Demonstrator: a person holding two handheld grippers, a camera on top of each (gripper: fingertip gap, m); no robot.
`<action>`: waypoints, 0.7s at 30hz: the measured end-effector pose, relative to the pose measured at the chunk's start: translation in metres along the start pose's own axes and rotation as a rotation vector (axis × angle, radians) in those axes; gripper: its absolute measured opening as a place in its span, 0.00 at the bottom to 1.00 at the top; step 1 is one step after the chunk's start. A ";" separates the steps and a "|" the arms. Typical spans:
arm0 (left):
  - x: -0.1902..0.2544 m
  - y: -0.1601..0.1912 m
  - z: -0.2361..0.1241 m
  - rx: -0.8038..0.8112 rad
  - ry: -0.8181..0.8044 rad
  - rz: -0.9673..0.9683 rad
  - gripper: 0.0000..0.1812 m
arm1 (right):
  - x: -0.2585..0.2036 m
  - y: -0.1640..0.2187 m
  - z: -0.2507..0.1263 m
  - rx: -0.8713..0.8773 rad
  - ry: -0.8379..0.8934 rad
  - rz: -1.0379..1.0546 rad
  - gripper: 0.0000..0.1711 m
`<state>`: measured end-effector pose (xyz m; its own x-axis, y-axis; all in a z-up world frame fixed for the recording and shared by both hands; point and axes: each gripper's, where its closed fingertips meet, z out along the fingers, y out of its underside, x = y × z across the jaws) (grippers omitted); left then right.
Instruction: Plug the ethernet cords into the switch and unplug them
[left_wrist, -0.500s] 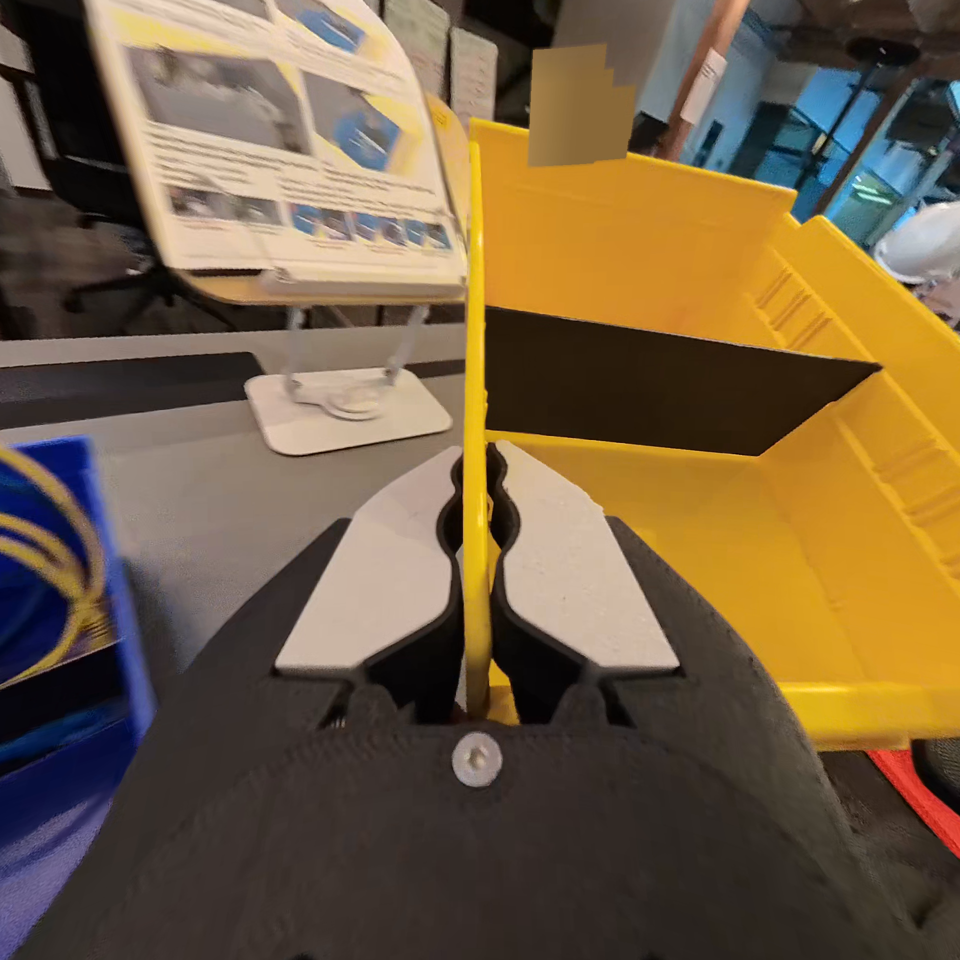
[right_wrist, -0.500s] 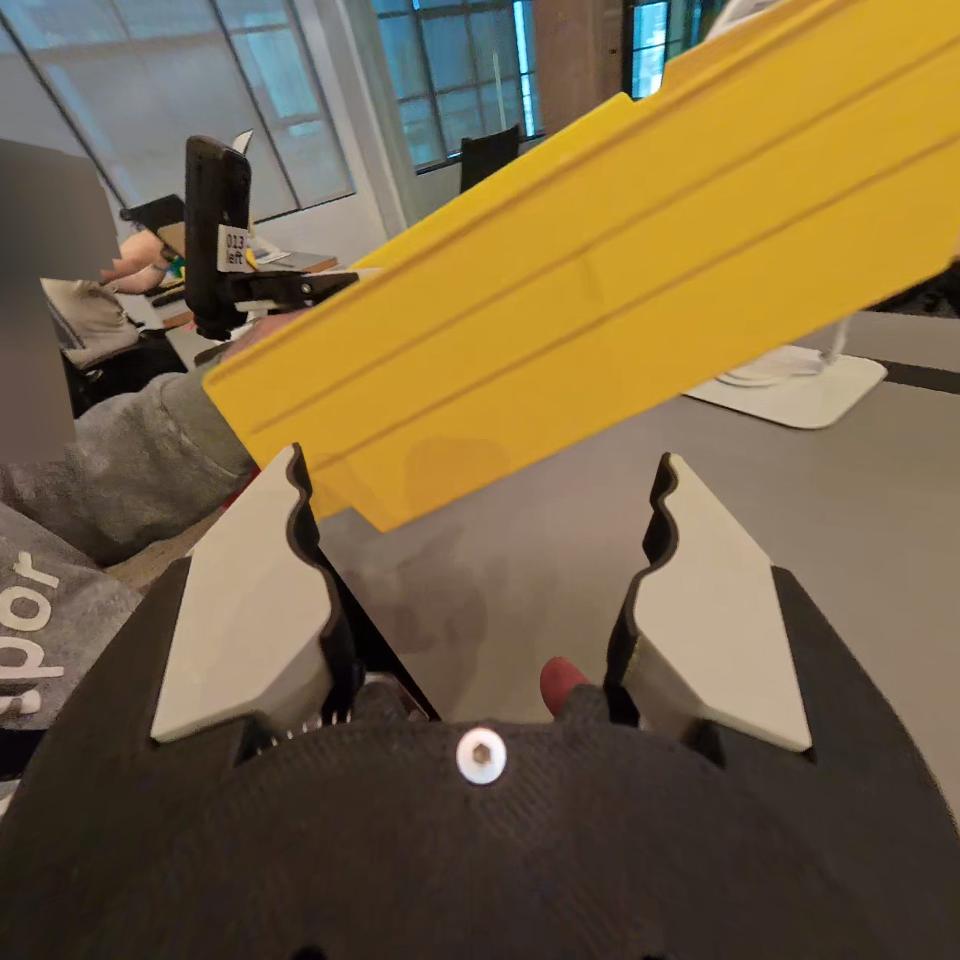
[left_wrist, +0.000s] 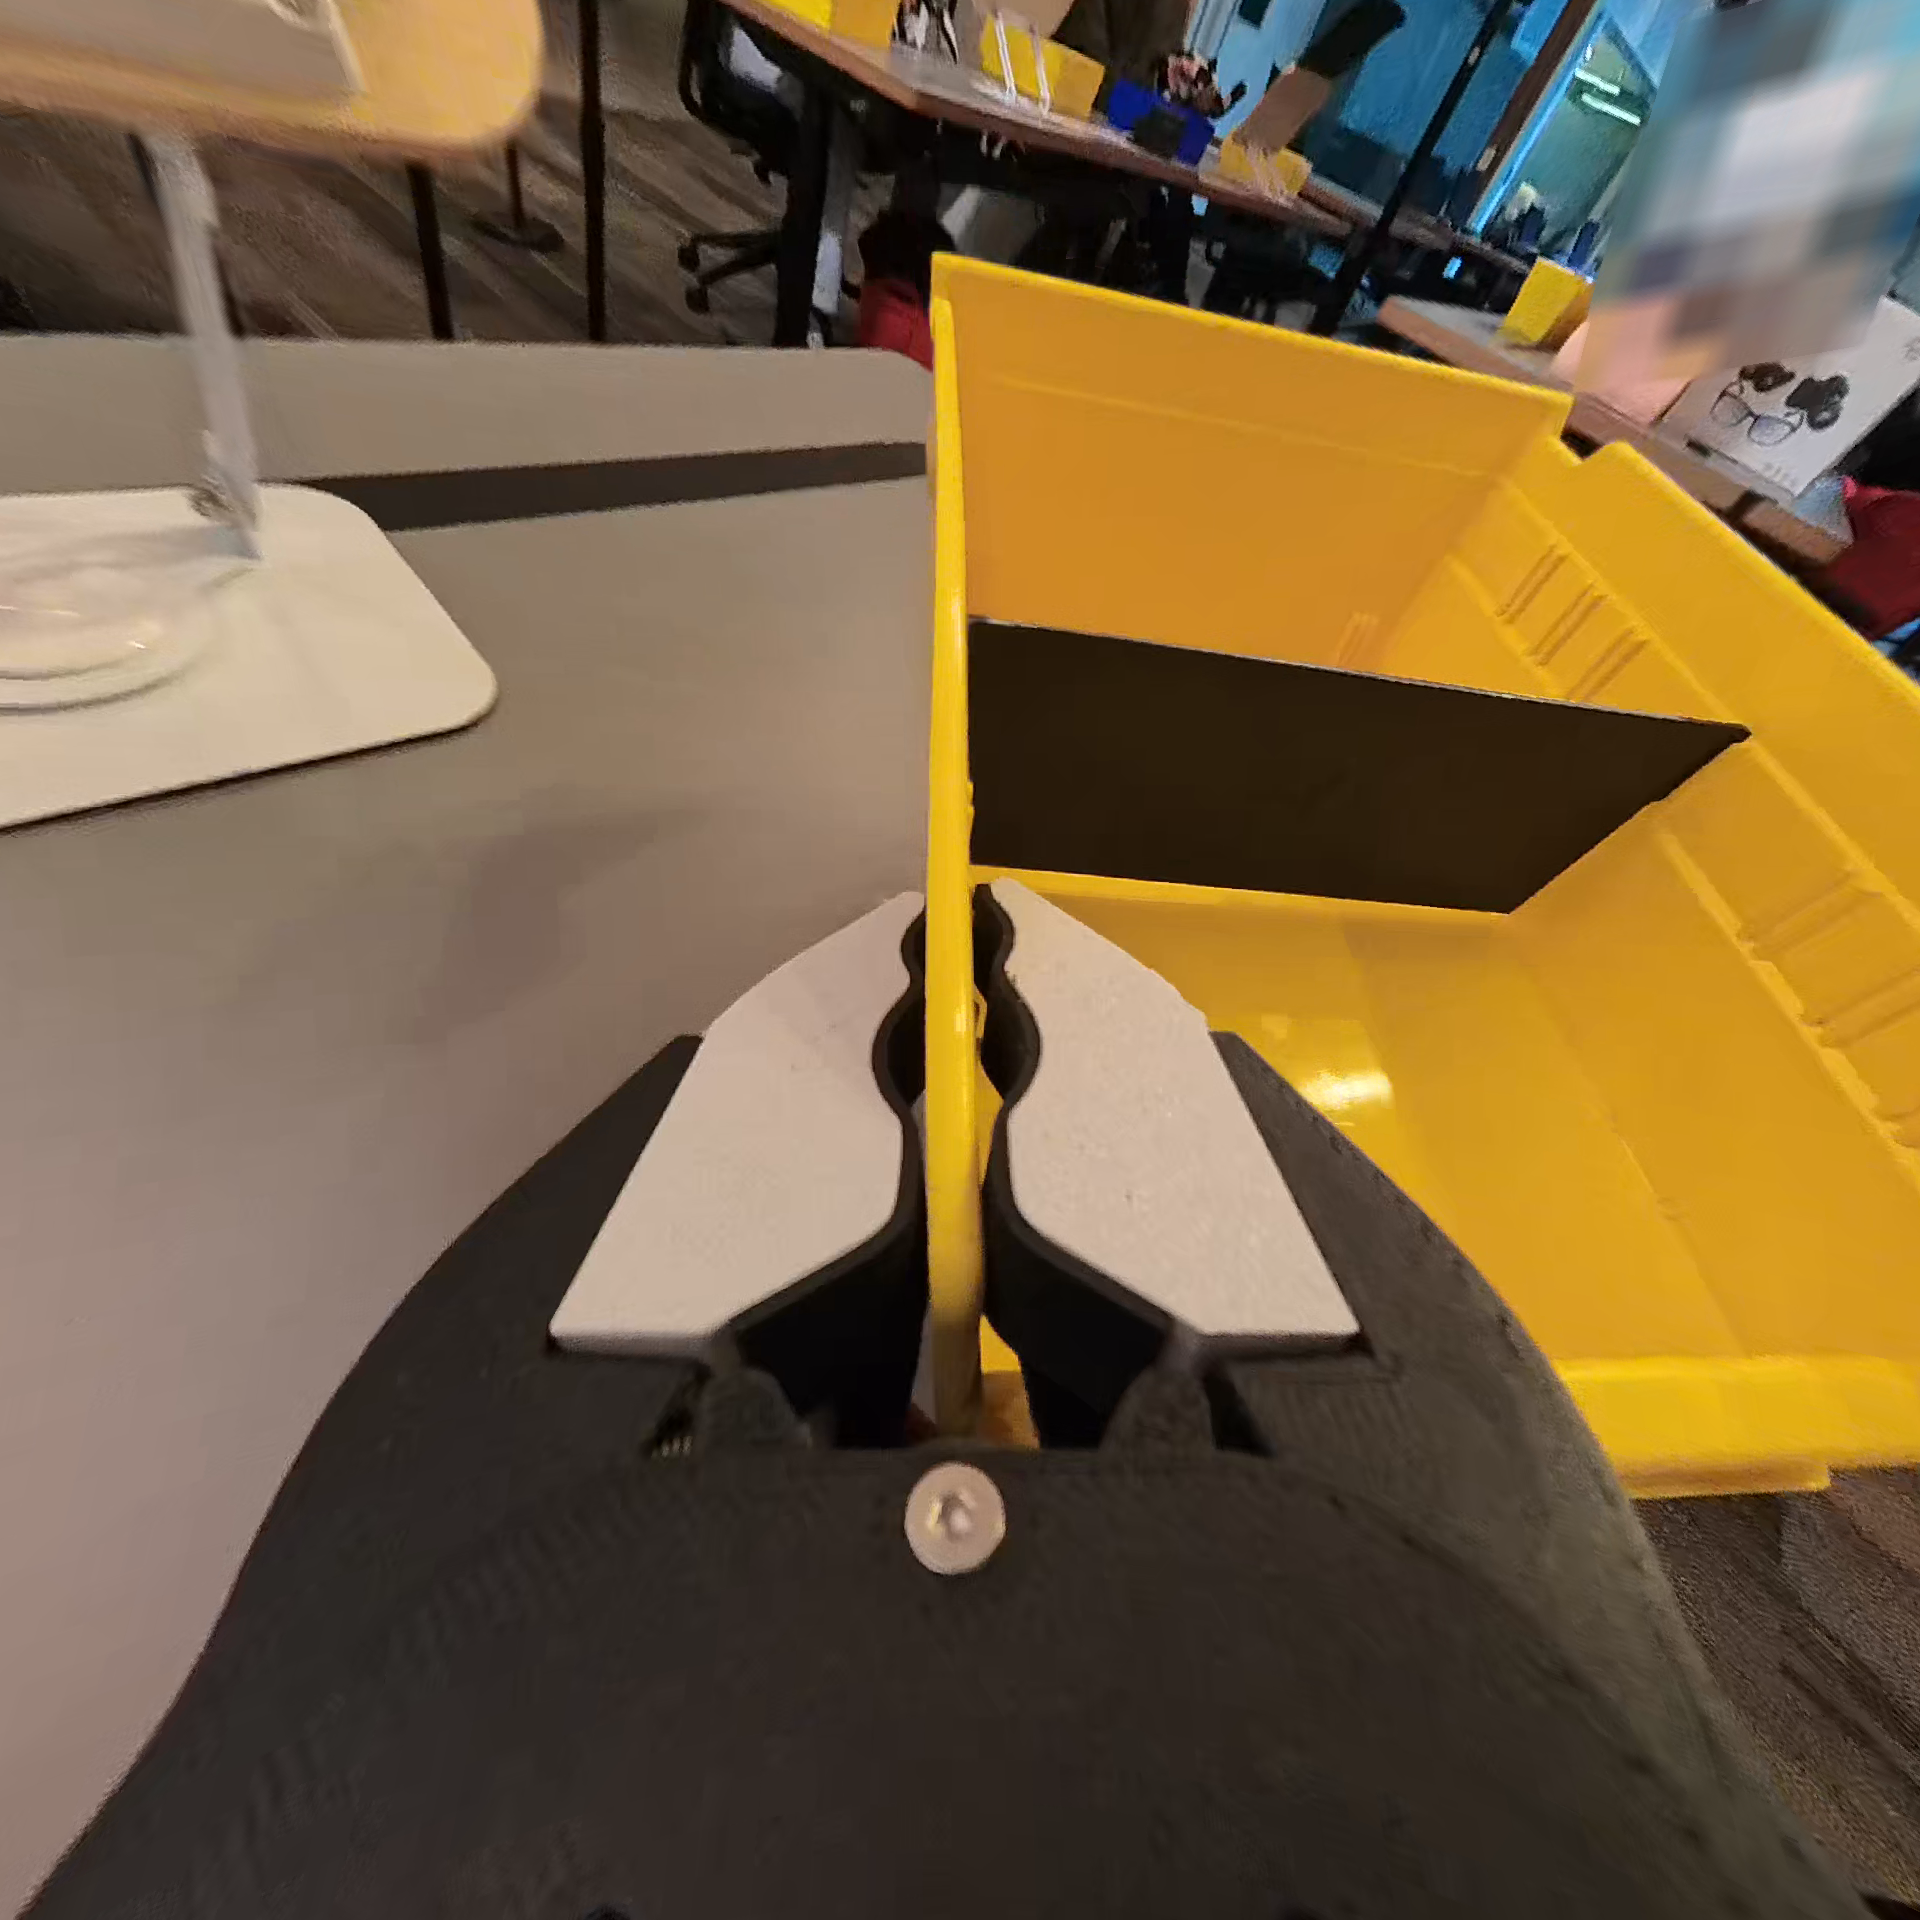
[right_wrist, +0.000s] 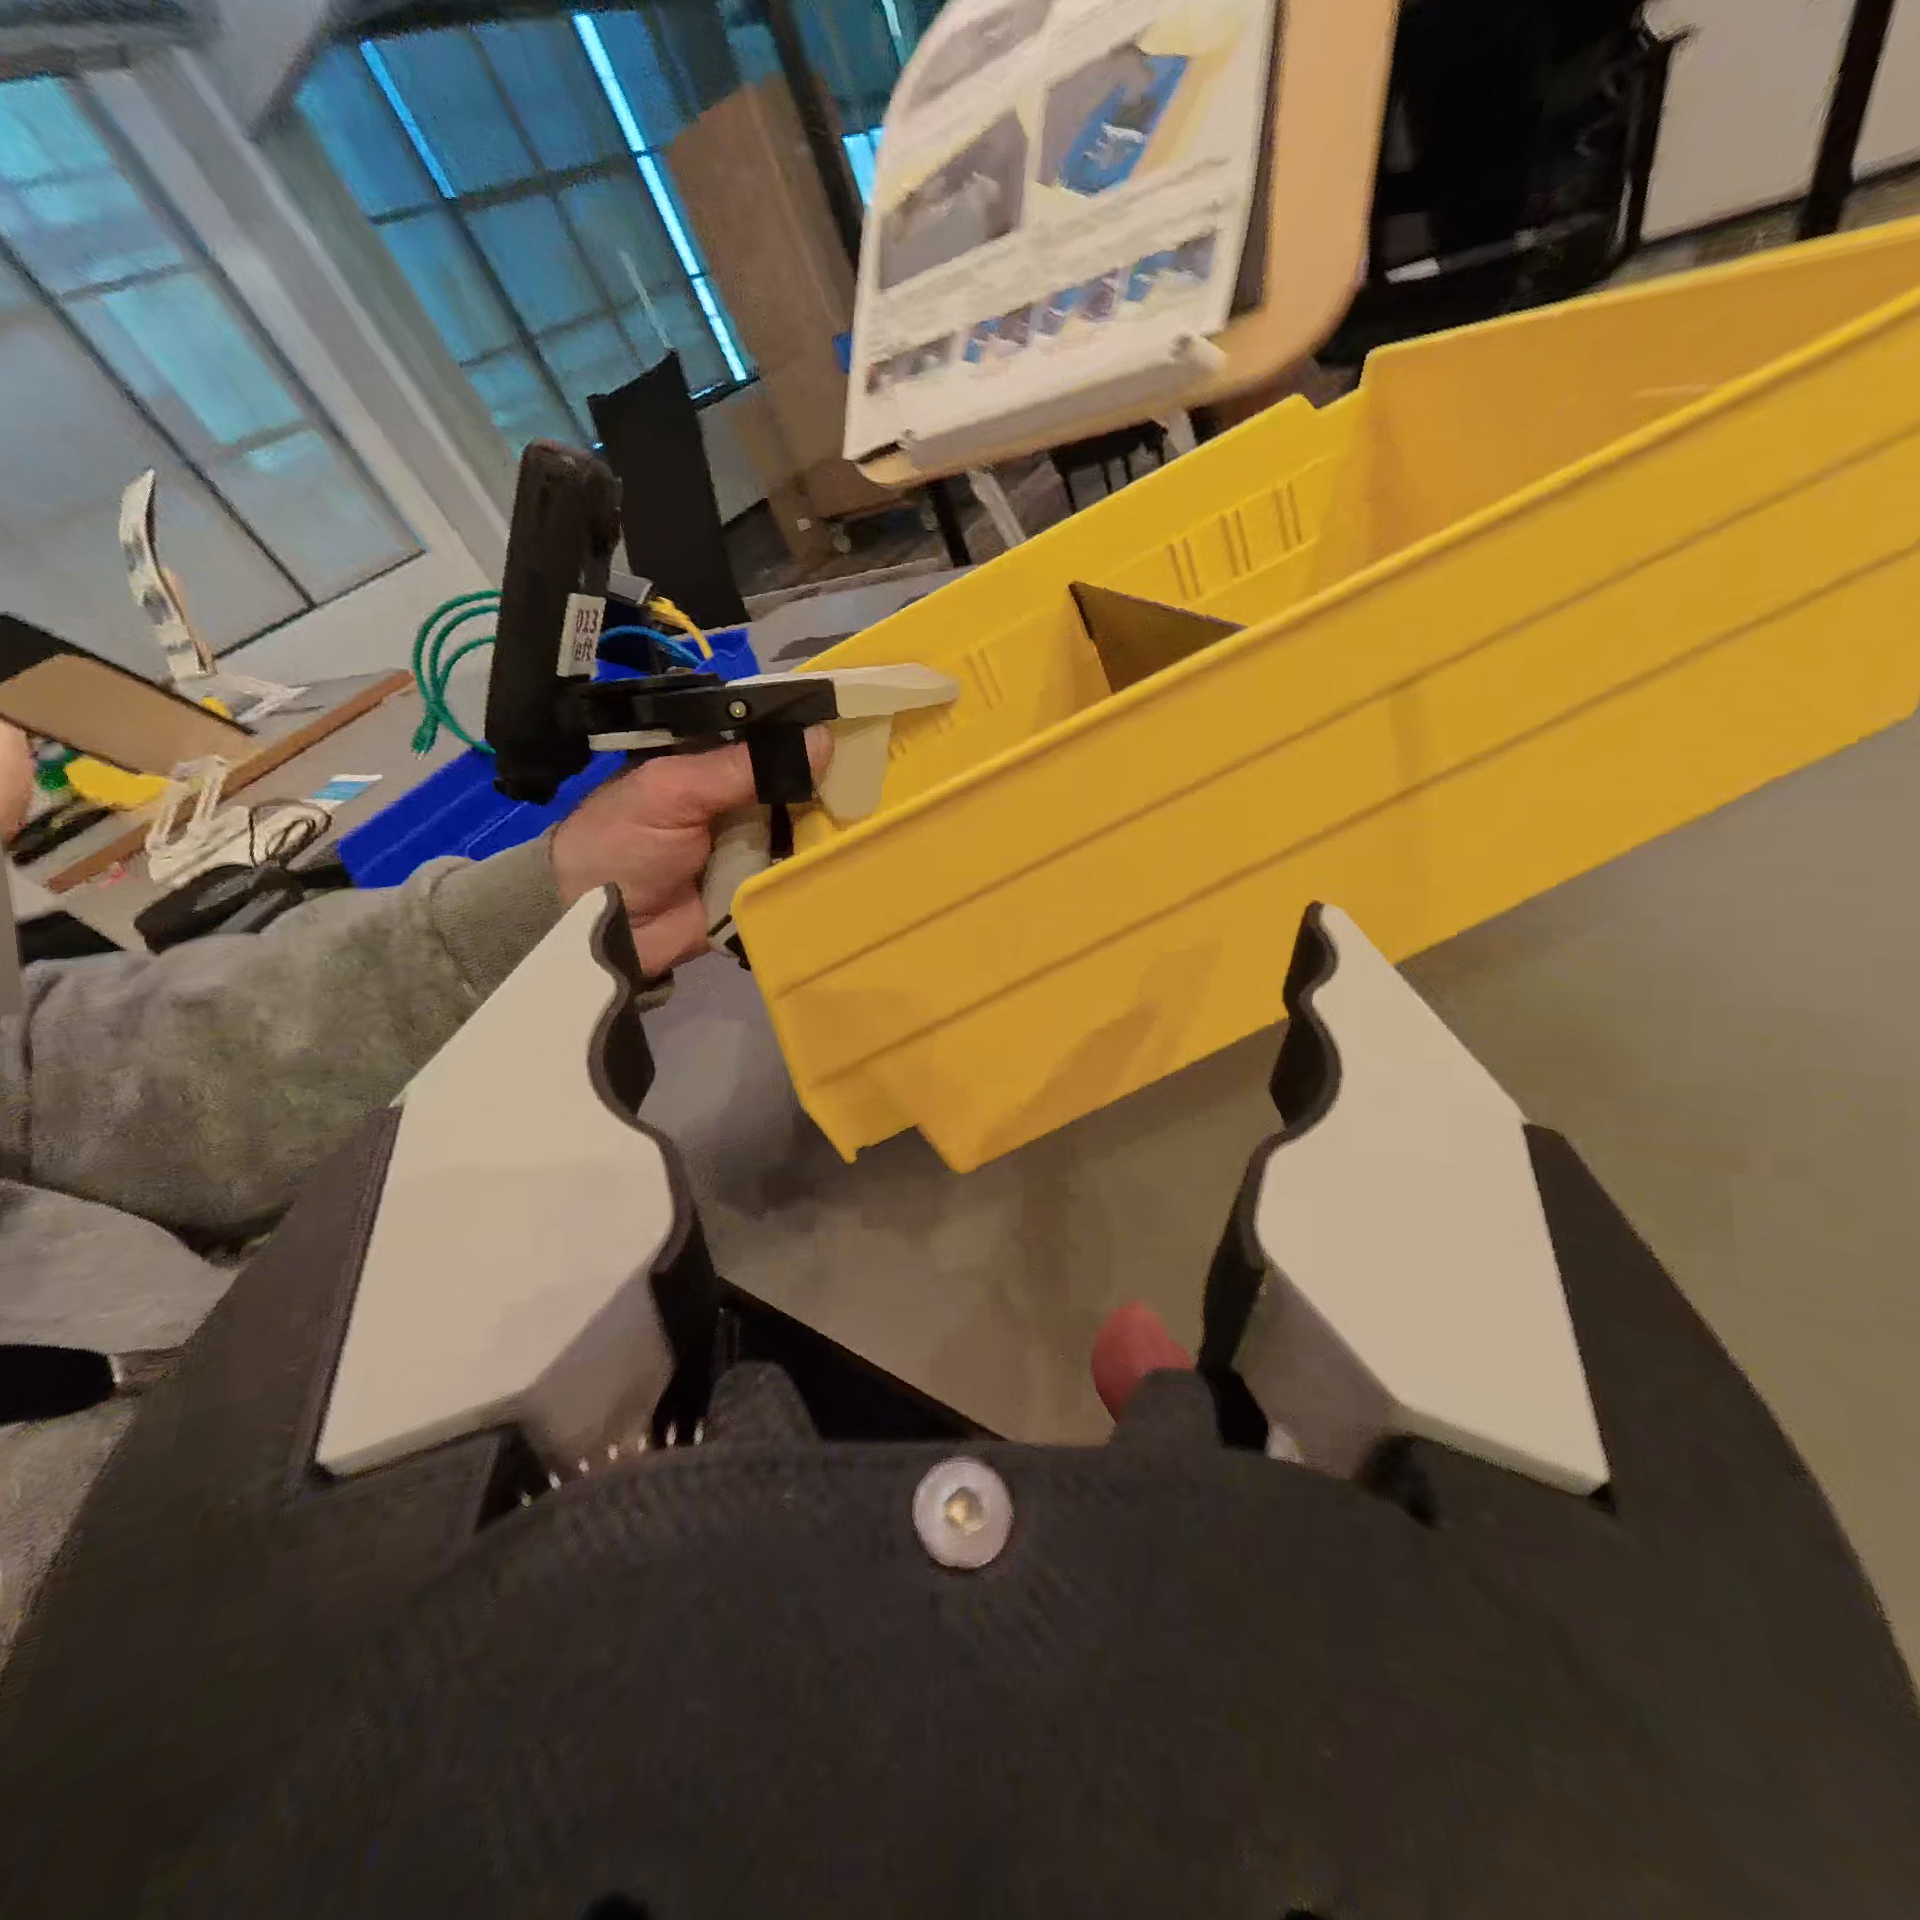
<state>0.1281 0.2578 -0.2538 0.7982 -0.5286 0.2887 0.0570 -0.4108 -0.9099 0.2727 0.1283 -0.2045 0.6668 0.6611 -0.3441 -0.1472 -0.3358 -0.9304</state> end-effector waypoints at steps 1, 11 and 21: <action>0.003 0.005 0.009 -0.013 0.004 -0.006 0.03 | 0.005 0.003 -0.001 0.001 0.009 0.037 0.70; 0.037 0.036 0.064 -0.082 -0.034 0.076 0.03 | 0.074 0.042 -0.005 -0.112 0.294 0.030 0.51; 0.082 0.059 0.078 -0.127 0.073 0.070 0.21 | 0.143 0.051 -0.024 -0.217 0.485 -0.080 0.38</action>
<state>0.2440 0.2483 -0.3072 0.7515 -0.6100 0.2514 -0.0772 -0.4597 -0.8847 0.3779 0.1893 -0.2985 0.9383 0.3216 -0.1274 0.0382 -0.4624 -0.8858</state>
